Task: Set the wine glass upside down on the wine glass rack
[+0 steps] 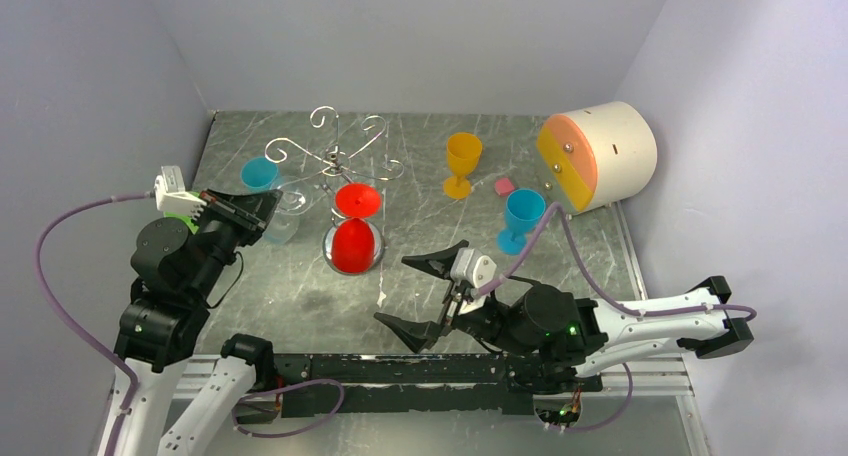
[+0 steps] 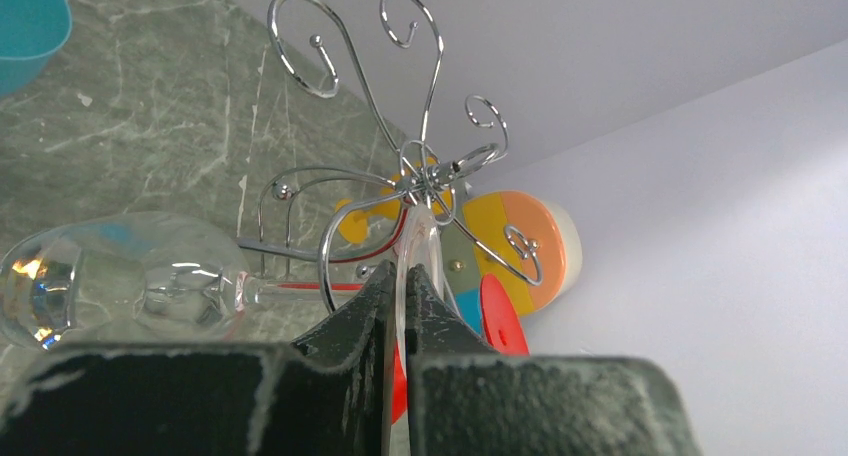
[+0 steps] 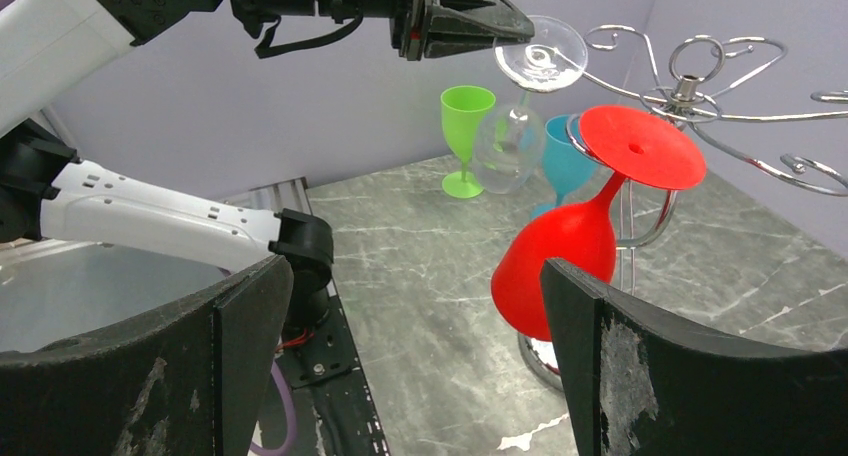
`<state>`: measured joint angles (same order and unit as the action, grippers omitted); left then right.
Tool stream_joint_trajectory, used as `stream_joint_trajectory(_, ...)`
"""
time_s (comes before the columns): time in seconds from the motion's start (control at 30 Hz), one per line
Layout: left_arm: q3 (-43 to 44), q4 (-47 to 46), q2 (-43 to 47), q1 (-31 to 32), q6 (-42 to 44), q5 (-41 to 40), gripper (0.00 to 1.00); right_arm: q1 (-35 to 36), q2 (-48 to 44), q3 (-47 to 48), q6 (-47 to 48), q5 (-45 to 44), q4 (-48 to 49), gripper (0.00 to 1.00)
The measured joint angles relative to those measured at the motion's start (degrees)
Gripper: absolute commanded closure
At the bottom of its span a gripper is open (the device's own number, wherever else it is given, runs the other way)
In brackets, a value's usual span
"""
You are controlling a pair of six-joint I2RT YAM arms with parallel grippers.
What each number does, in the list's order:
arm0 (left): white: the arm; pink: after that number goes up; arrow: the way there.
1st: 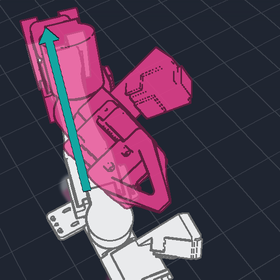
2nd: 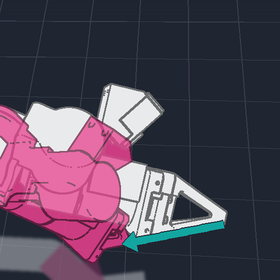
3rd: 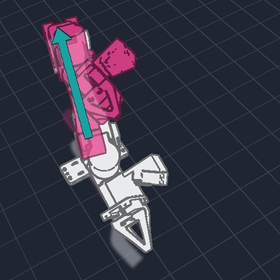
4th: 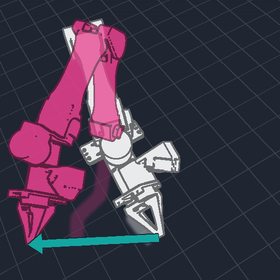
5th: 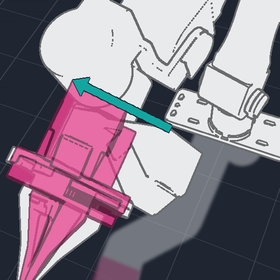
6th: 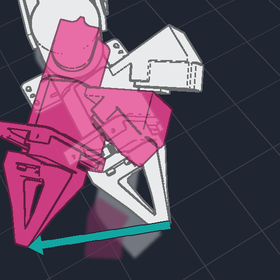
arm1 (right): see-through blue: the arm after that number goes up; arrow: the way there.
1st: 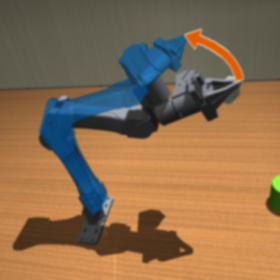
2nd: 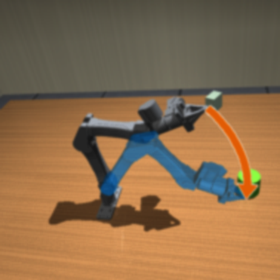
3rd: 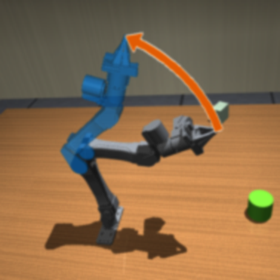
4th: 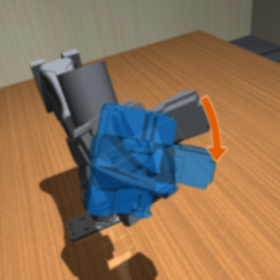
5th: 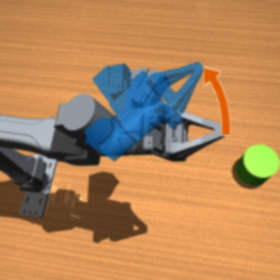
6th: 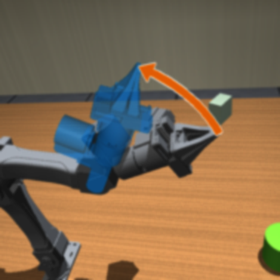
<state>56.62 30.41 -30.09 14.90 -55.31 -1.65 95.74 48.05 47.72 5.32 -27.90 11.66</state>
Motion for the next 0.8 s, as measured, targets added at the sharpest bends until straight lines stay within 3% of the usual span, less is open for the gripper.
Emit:
stream_joint_trajectory(0.13,-0.83,0.52,0.55,0.00,-0.26,0.46,0.92,0.00,0.07,0.00,-0.26,-1.44,0.02,0.00)
stream_joint_trajectory(0.37,-0.87,2.34,1.57,0.00,-0.22,0.39,0.76,0.00,-0.09,0.00,-0.98,-7.65,-0.09,0.00)
stream_joint_trajectory(0.5,-0.87,2.93,1.75,0.00,-0.11,0.37,0.72,0.00,-0.13,0.02,-1.73,-10.54,-0.76,0.00)
stream_joint_trajectory(0.63,-0.87,3.43,1.95,0.00,0.02,0.35,0.68,0.00,-0.11,0.26,-2.86,-15.74,-1.86,0.00)
stream_joint_trajectory(0.8,-0.87,4.31,3.32,0.00,0.48,-0.63,0.56,-0.02,0.09,1.90,-6.47,-24.06,-5.95,0.00)
